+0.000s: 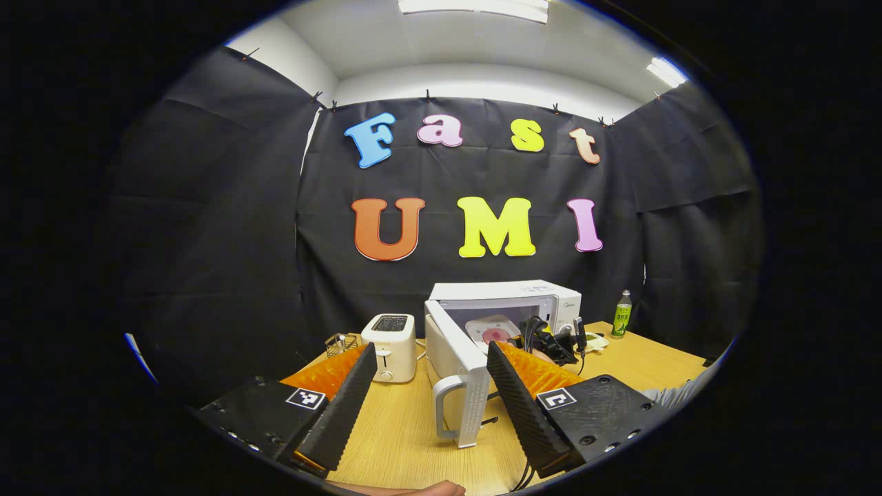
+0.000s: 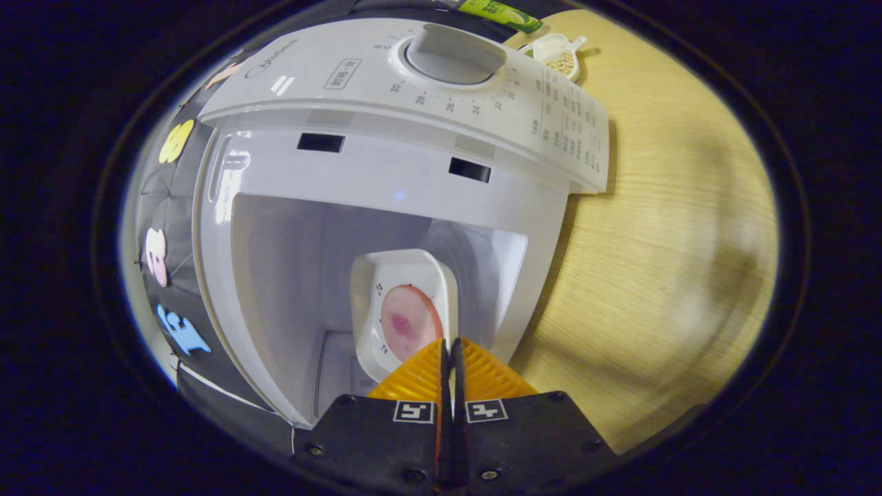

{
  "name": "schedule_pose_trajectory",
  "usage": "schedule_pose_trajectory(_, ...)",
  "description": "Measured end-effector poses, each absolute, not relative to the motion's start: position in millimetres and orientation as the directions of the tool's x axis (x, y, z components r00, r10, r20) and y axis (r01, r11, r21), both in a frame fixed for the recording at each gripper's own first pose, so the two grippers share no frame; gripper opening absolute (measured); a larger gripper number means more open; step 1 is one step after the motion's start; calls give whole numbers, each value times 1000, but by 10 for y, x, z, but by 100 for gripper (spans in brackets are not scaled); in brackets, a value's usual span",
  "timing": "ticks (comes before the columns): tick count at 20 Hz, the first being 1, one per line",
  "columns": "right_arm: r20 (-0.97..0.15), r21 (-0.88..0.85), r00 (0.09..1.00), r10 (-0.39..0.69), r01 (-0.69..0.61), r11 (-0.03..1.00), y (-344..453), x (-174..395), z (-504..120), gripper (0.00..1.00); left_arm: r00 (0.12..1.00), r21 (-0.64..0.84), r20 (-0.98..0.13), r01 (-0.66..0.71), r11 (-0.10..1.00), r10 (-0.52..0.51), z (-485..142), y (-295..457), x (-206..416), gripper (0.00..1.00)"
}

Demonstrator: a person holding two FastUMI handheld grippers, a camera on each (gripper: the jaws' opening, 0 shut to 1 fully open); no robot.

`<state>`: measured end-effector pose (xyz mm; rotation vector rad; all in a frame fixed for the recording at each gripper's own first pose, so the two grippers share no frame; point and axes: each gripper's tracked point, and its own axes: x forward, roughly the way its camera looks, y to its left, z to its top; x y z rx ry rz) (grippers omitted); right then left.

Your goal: Open the microwave oven with the left hand, put the food in, and close the microwave oven.

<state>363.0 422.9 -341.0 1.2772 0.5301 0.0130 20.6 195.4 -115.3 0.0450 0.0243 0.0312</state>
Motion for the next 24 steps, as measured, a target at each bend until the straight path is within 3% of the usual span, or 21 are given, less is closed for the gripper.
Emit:
schedule_pose_trajectory(5,-310,913,920,239,218,346,4408,3902,-3452,5,998,65,-53,-40,997,43,-1279,2014,208,84)
schedule_pose_trajectory(6,-298,905,927,229,198,376,4411,3924,-3444,5,997,64,-58,-38,997,42,-1307,2019,198,95)
schedule_pose_trajectory(8,-279,889,940,197,175,423,4402,3934,-3403,8,997,72,-61,-43,996,48,-1335,2057,201,95)
schedule_pose_trajectory(9,-271,881,945,185,166,443,4392,3943,-3388,0,996,74,-60,-55,996,60,-1346,2102,204,95)
schedule_pose_trajectory(10,-275,868,945,179,163,470,4370,3947,-3403,16,996,71,-60,-61,996,66,-1341,2125,191,95)
schedule_pose_trajectory(11,-266,857,947,182,146,494,4371,3968,-3380,5,996,63,-60,-61,996,65,-1357,2125,180,96)
schedule_pose_trajectory(12,-260,847,947,188,130,515,4357,3957,-3380,24,996,54,-62,-62,997,66,-1361,2138,168,96)
schedule_pose_trajectory(13,-255,838,947,198,114,533,4371,3929,-3367,15,995,47,-65,-66,997,69,-1373,2156,165,96)
schedule_pose_trajectory(14,-252,830,947,201,105,548,4361,3906,-3367,30,995,42,-64,-74,996,76,-1371,2191,150,96)
schedule_pose_trajectory(15,-254,824,944,210,97,558,4352,3849,-3360,18,994,38,-65,-81,996,83,-1378,2222,137,96)
schedule_pose_trajectory(16,-257,814,939,227,83,575,4348,3798,-3359,34,994,34,-66,-87,996,89,-1375,2255,123,96)
schedule_pose_trajectory(17,-259,805,934,244,69,590,4345,3735,-3373,35,993,32,-69,-95,995,97,-1386,2290,123,96)
schedule_pose_trajectory(18,-270,785,928,258,57,616,4335,3686,-3387,26,992,31,-75,-102,994,104,-1412,2318,104,96)
schedule_pose_trajectory(19,-278,758,922,269,39,651,4307,3613,-3395,27,991,30,-82,-108,994,110,-1441,2348,105,96)
schedule_pose_trajectory(21,-277,683,924,265,-5,730,4212,3505,-3355,38,987,34,-89,-132,991,134,-1480,2437,93,96)
schedule_pose_trajectory(22,-267,635,927,265,-38,771,4150,3452,-3314,54,986,36,-92,-140,990,143,-1500,2474,91,96)
schedule_pose_trajectory(23,-259,590,935,244,-46,806,4045,3412,-3283,64,985,37,-91,-146,989,149,-1516,2509,89,96)
schedule_pose_trajectory(24,-260,546,934,245,-67,835,4004,3347,-3258,87,984,37,-92,-148,988,151,-1533,2527,96,96)
